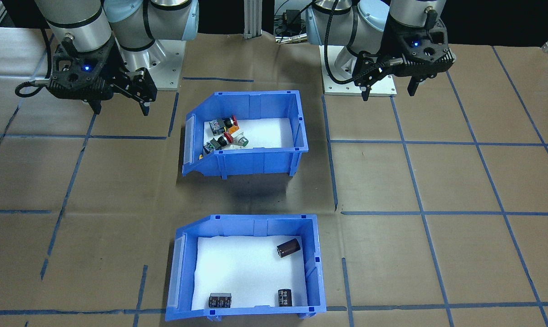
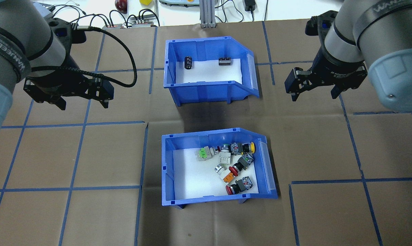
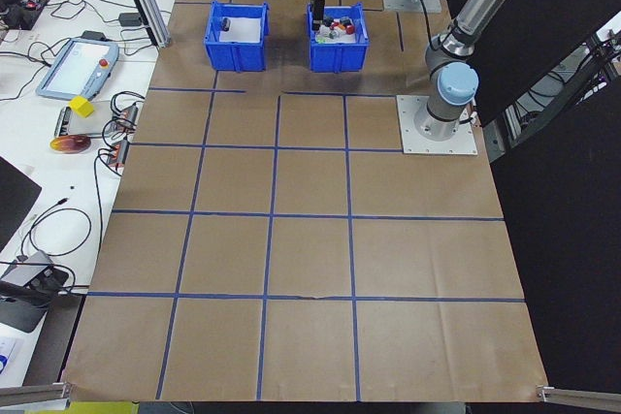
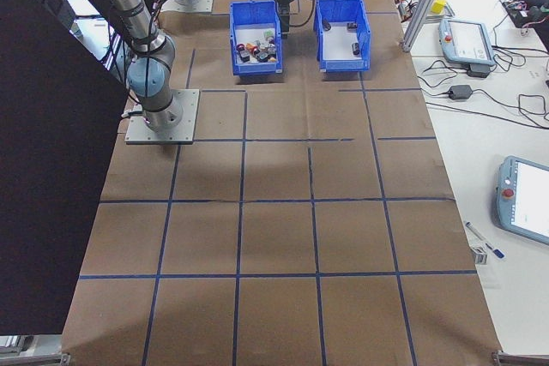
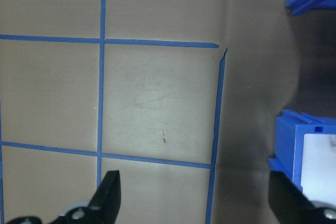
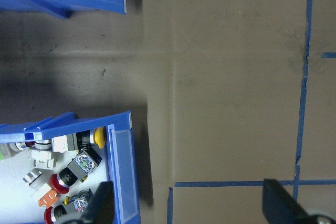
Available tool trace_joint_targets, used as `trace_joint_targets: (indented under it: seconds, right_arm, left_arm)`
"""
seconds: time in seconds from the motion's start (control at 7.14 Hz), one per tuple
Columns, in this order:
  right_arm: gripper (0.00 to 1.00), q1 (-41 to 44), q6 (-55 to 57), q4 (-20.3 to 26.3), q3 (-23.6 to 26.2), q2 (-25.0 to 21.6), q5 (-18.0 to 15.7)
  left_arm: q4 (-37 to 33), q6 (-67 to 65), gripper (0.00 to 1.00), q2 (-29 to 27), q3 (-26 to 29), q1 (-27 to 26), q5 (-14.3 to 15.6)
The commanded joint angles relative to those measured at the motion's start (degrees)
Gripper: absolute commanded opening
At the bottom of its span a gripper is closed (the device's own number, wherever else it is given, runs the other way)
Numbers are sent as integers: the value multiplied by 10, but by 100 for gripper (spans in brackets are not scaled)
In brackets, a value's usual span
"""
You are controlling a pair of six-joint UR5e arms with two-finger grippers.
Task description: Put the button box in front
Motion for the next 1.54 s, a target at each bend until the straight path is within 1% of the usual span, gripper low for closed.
trace_joint_targets:
  seconds: [0.0, 0.14, 0.28, 0.56, 0.7, 0.84, 0.98, 1.12, 1.26, 1.4]
  right_arm:
    - [100, 0, -6, 0, -1, 0, -2]
    - [100, 0, -14, 0, -4, 6, -1]
    - [100, 0, -16, 1, -14, 25, 0]
    - [100, 8, -36, 9, -71, 89, 7]
    - [100, 11, -100, 13, -100, 114, 8]
    - [100, 15, -181, 15, -114, 133, 9]
    - [100, 32, -246, 3, -119, 153, 8]
    - [100, 59, -315, 1, -142, 185, 7]
    - [100, 86, -348, -7, -186, 223, 7]
    - [100, 117, -390, -8, -226, 264, 8]
  left_arm:
    - [7, 0, 99, -6, 0, 1, 2]
    - [-1, -1, 99, -9, -4, 0, 3]
    - [-2, 6, 99, -3, -3, -2, 11]
    - [-2, -3, 99, -2, -4, -2, 5]
    - [-1, -37, 99, -3, -6, -2, -8]
    - [-4, -113, 99, 10, -15, -9, -33]
    - [-4, -223, 99, 20, -35, -10, -60]
    - [-4, -309, 99, 35, -68, -13, -89]
    - [-2, -392, 98, 55, -102, -30, -108]
    - [6, -527, 98, 77, -143, -78, -106]
